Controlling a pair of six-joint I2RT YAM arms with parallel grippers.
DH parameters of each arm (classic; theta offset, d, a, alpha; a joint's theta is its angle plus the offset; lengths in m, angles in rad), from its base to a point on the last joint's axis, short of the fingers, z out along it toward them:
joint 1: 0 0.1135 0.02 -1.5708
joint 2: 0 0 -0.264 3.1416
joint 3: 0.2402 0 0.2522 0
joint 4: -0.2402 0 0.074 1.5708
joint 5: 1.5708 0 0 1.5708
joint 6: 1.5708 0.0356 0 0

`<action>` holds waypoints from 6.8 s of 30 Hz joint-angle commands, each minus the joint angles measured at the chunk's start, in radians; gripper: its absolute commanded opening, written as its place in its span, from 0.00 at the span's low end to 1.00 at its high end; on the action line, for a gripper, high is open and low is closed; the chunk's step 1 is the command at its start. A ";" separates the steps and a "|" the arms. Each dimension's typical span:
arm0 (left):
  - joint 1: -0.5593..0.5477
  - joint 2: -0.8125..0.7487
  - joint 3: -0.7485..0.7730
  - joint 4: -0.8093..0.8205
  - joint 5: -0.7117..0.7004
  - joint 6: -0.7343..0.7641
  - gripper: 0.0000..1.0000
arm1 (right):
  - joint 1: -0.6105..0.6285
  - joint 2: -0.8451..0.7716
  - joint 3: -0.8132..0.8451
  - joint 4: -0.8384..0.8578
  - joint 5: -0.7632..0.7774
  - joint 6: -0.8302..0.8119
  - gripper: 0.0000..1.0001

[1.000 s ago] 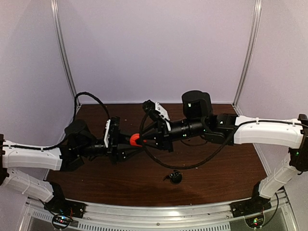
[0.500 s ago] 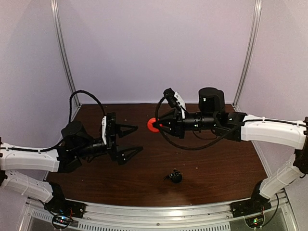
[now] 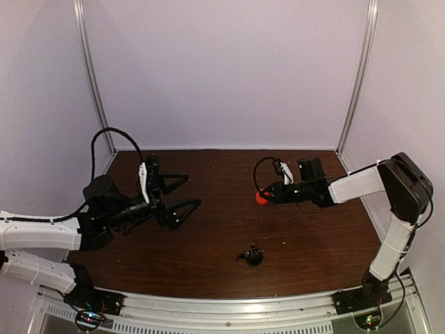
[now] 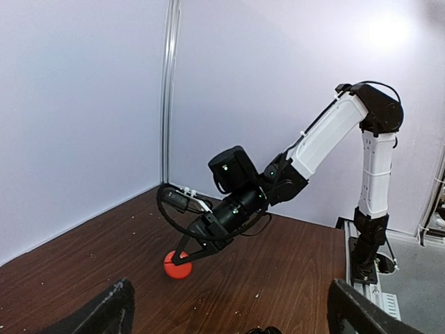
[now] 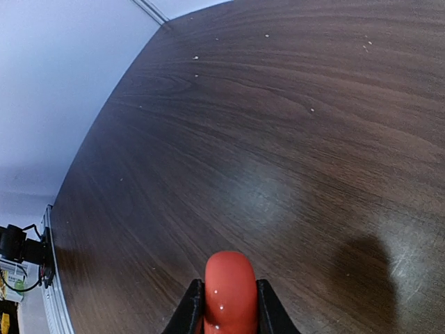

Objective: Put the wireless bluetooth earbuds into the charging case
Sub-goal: Place the charging case with the earbuds at the center of the board, then adjust the charging case with the earbuds at the center of the board, then pick up the charging case from the center of the board, then pass from the right arm to the left

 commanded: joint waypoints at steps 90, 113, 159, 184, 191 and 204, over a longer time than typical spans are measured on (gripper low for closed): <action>0.006 -0.042 0.009 -0.079 -0.201 0.012 0.98 | 0.018 -0.195 0.213 -0.383 0.534 -0.389 1.00; 0.006 0.000 -0.044 -0.092 -0.099 0.024 0.97 | 0.310 -0.618 -0.276 -0.462 0.210 -0.036 0.71; 0.006 -0.022 -0.058 -0.063 -0.129 0.015 0.97 | 0.741 -0.064 -0.077 -0.497 0.837 0.228 0.65; 0.008 -0.003 -0.005 -0.132 -0.140 -0.049 0.96 | 0.721 -0.347 -0.081 -0.475 0.969 0.032 0.46; 0.018 0.082 0.080 -0.181 0.030 -0.105 0.82 | 0.721 -0.510 -0.131 -0.350 1.023 -0.142 0.46; -0.001 0.275 0.207 -0.068 0.291 -0.240 0.55 | 0.762 -0.618 -0.174 -0.178 0.930 -0.414 0.44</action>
